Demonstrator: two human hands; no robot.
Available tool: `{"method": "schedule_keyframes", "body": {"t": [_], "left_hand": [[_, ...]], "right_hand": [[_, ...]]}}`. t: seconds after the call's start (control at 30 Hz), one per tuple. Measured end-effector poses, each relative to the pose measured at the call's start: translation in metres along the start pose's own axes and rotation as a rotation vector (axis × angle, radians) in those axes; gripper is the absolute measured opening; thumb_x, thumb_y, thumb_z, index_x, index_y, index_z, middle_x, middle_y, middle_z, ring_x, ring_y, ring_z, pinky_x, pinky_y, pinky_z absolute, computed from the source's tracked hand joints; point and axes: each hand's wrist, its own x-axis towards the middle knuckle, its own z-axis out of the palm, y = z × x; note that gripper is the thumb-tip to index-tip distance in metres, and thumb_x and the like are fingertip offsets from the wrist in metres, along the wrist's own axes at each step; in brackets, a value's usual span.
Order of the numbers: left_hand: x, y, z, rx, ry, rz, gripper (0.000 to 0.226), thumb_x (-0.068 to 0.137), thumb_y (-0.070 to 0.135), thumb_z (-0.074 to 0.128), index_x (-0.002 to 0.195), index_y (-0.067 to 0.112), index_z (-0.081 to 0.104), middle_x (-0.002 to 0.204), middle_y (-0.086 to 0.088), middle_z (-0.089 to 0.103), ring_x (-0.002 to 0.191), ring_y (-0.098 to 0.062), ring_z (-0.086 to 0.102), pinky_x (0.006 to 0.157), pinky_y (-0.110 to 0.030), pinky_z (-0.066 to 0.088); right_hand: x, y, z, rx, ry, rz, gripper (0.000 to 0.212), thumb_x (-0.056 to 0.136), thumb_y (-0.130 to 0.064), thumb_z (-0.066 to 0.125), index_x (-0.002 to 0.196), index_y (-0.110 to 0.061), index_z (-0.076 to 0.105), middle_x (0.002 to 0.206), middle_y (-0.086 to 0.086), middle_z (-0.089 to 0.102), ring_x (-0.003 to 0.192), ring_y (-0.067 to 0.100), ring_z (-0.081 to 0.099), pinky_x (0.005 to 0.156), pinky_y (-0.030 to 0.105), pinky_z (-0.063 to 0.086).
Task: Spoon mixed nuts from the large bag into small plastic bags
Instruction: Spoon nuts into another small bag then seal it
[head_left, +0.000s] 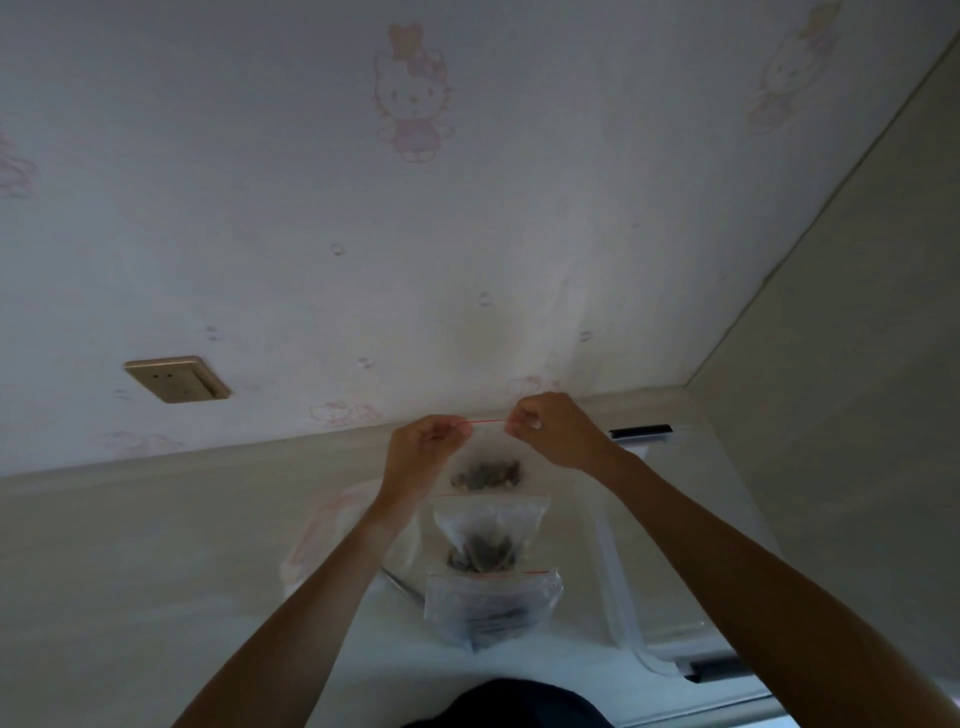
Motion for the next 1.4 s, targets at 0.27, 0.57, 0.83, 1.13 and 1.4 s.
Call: {"method": "schedule_keyframes", "body": {"t": [0.27,0.57,0.83,1.13,1.4], "left_hand": [[-0.008,0.001,-0.002,-0.04,-0.064,-0.008,0.006,0.086,0.012,0.082,0.087,0.018,0.082,0.083,0.007,0.081,0.078,0.002,0.073,0.073,-0.009,0.051],[-0.008,0.004,-0.005,-0.019,-0.098,0.001,0.005,0.086,0.02,0.083,0.091,0.02,0.083,0.085,0.008,0.081,0.078,0.003,0.072,0.073,-0.007,0.049],[-0.007,0.0,0.0,0.024,-0.085,0.019,0.004,0.09,0.018,0.079,0.088,0.02,0.083,0.086,0.003,0.081,0.08,-0.003,0.072,0.078,-0.016,0.052],[-0.007,-0.006,-0.003,0.088,-0.079,0.073,0.008,0.089,0.025,0.08,0.085,0.031,0.082,0.084,0.008,0.08,0.083,-0.008,0.076,0.078,-0.021,0.056],[-0.007,-0.002,-0.005,0.095,-0.113,0.068,0.011,0.091,0.026,0.077,0.084,0.034,0.08,0.086,0.01,0.08,0.083,-0.004,0.074,0.075,-0.016,0.053]], "right_hand": [[0.0,-0.02,0.01,-0.001,-0.036,-0.056,0.014,0.095,-0.021,0.07,0.1,-0.008,0.075,0.1,0.008,0.075,0.091,0.021,0.069,0.083,0.032,0.054],[0.002,-0.023,0.012,0.011,-0.055,-0.064,0.012,0.096,-0.016,0.067,0.097,-0.007,0.074,0.096,0.01,0.075,0.09,0.026,0.07,0.083,0.037,0.056],[0.003,-0.029,0.017,0.029,-0.058,-0.057,0.011,0.092,-0.014,0.069,0.097,-0.006,0.076,0.095,0.012,0.075,0.089,0.026,0.069,0.084,0.042,0.056],[0.002,-0.035,0.014,-0.044,-0.07,-0.063,0.016,0.094,-0.019,0.067,0.099,-0.007,0.076,0.099,0.009,0.074,0.093,0.025,0.068,0.084,0.039,0.055],[0.001,-0.039,0.013,-0.142,-0.067,-0.084,0.018,0.096,-0.021,0.062,0.103,-0.009,0.074,0.103,0.007,0.072,0.096,0.025,0.066,0.086,0.039,0.054]]}}
